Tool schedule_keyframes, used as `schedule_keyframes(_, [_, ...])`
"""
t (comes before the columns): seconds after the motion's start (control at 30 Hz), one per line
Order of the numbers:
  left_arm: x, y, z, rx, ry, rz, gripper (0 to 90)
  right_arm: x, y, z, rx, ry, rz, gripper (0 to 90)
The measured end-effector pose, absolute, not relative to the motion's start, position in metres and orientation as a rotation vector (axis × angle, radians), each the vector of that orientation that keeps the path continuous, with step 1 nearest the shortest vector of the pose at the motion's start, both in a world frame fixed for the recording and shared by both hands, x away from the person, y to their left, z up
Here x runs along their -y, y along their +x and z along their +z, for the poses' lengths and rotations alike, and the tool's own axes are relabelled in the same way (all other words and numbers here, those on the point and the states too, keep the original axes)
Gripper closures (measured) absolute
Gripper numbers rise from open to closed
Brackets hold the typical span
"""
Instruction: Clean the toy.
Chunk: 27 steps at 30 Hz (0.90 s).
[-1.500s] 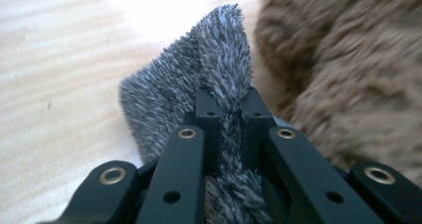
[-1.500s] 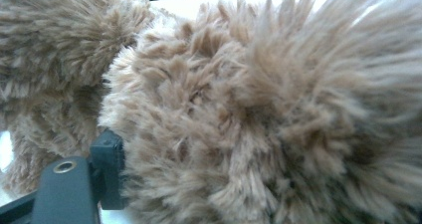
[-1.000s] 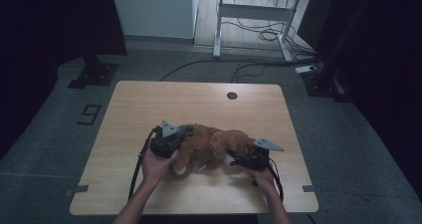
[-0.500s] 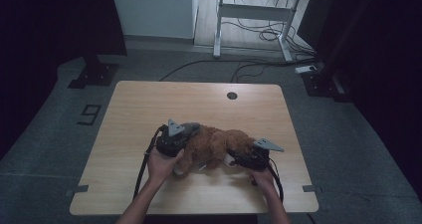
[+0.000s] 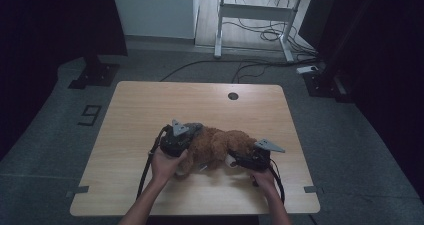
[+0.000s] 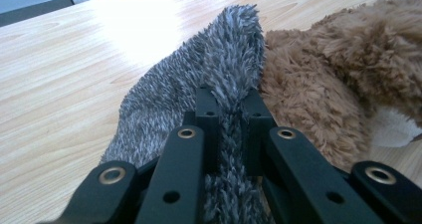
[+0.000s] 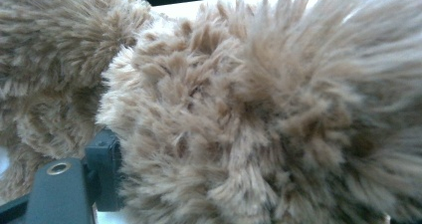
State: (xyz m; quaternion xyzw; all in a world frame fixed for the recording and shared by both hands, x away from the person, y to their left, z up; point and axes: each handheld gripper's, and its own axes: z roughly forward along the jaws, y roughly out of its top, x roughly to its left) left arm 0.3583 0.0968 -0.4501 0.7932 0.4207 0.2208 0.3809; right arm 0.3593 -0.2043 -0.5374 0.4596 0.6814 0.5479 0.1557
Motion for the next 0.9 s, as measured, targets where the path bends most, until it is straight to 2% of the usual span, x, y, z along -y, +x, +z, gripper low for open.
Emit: schedule_keyframes(0.9, [-0.0937, 0.3647, -0.4512, -1.083, 2.049, 0.559, 82.0, 0.2038, 0.3595, -0.5377, -1.944, 1.323, 1.573, 19.1])
